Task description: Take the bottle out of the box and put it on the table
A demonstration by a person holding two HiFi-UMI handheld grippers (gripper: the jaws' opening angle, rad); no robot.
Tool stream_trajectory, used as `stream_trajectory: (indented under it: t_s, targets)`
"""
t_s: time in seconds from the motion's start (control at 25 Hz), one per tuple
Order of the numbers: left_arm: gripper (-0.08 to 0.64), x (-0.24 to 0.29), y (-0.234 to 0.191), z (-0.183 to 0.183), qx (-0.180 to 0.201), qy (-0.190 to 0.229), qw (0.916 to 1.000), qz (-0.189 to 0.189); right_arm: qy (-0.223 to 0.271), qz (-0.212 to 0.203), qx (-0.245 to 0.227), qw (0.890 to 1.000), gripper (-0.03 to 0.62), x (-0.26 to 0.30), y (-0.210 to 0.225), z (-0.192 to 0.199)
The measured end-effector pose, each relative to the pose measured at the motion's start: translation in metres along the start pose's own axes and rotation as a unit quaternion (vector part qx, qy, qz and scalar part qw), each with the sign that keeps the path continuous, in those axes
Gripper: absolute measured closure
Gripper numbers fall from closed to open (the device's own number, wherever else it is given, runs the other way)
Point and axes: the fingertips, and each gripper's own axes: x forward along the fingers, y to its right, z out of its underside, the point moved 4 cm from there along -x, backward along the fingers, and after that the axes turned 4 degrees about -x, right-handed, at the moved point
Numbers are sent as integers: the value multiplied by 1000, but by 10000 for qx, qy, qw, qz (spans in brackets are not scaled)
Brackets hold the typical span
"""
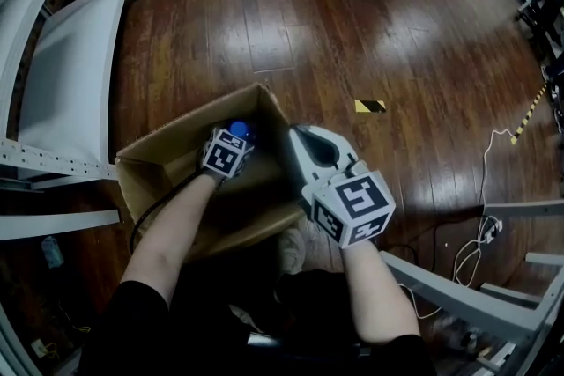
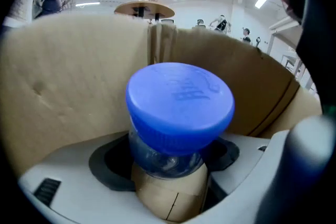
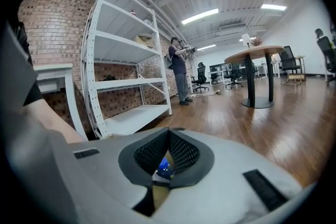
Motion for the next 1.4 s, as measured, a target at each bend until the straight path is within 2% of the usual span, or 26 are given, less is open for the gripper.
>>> stream_trajectory:
  t_s: [0.16, 0.28, 0.52, 0.88, 0.96, 1.0, 1.08, 1.16, 1.24, 1.4]
  targets:
    - [198, -50, 5, -37, -262, 611, 9972, 349, -164, -118, -349, 9992, 588, 10, -6, 3]
    - [196, -88, -1, -54, -407, 908, 9943, 378, -208, -51, -467, 9987, 588, 16, -2, 3]
    - [198, -160, -17, -75, -348, 1454, 9887, 91, -294, -41, -662, 9974, 588, 34, -7, 4]
    - [198, -251, -60, -89, -739, 2099, 9741, -394, -115, -491, -1125, 9924, 588, 82, -44, -21]
    - [198, -274, -68, -92, -853, 2210, 9703, -490, -64, -469, -1184, 9918, 588, 97, -50, -26]
    - [198, -287, -72, -93, -898, 2226, 9693, -532, -99, -408, -1136, 9926, 588, 102, -52, -27]
    - [198, -321, -80, -97, -914, 2184, 9692, -674, -373, -329, -743, 9960, 588, 108, -55, -30]
    - [198, -362, -85, -107, -934, 2147, 9676, -946, -767, -556, -314, 9950, 588, 107, -59, -44]
    - [198, -404, -81, -121, -1049, 2165, 9637, -1159, -938, -763, -188, 9925, 589, 88, -58, -74]
    - [198, -484, -59, -157, -1428, 2225, 9569, -1204, -933, -360, -304, 9945, 589, 31, -49, -157]
